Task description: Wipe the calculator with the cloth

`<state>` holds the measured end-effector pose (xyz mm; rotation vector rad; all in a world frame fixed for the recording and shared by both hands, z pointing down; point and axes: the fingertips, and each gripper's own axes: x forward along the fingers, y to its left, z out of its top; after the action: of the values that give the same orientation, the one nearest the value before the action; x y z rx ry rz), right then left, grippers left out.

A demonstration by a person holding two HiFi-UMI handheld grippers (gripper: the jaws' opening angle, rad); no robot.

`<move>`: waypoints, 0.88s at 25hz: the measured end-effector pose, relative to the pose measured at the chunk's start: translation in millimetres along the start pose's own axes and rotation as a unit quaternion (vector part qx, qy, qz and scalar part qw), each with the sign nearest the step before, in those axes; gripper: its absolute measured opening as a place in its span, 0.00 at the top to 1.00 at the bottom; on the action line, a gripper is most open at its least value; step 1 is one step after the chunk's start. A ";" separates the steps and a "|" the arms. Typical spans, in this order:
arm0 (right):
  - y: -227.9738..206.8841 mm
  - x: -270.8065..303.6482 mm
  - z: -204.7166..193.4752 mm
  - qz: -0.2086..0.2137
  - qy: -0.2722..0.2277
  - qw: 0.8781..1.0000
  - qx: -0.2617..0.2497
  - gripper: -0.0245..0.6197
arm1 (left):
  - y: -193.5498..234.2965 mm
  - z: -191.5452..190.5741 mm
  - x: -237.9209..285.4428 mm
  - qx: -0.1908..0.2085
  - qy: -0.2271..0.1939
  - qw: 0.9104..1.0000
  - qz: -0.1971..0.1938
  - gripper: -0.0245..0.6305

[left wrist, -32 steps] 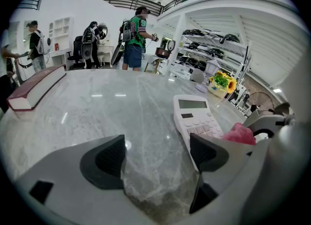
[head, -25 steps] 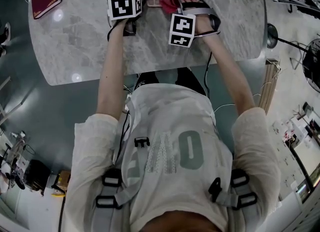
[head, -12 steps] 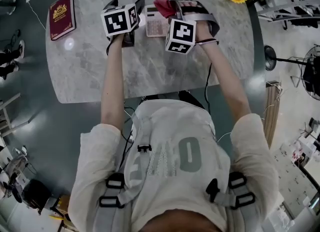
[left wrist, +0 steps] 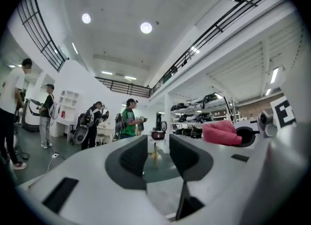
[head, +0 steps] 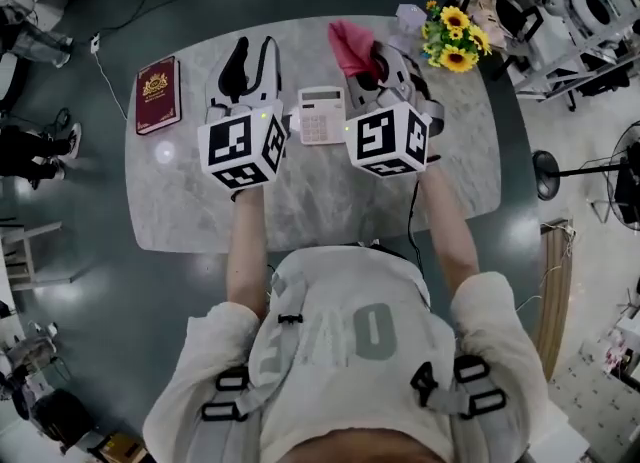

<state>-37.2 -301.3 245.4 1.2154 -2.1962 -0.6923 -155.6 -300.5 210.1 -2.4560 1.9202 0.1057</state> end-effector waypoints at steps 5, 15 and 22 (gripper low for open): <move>-1.4 -36.5 10.0 -0.015 -0.078 0.983 0.163 0.88 | -18.2 15.0 -45.5 0.014 -0.050 0.998 0.021 0.79; 9.3 -80.6 -45.3 -0.044 -0.068 0.949 0.304 0.88 | -25.3 -22.3 -59.9 0.043 -0.012 0.997 0.064 0.93; 8.0 -95.4 -61.0 -0.039 -0.068 0.932 0.353 0.88 | -49.3 -20.0 -62.7 0.050 -0.017 0.998 0.041 0.93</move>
<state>41.7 -225.7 275.8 1.6334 -2.6292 0.0223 -122.0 -229.0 233.1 -2.2986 1.9622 0.0530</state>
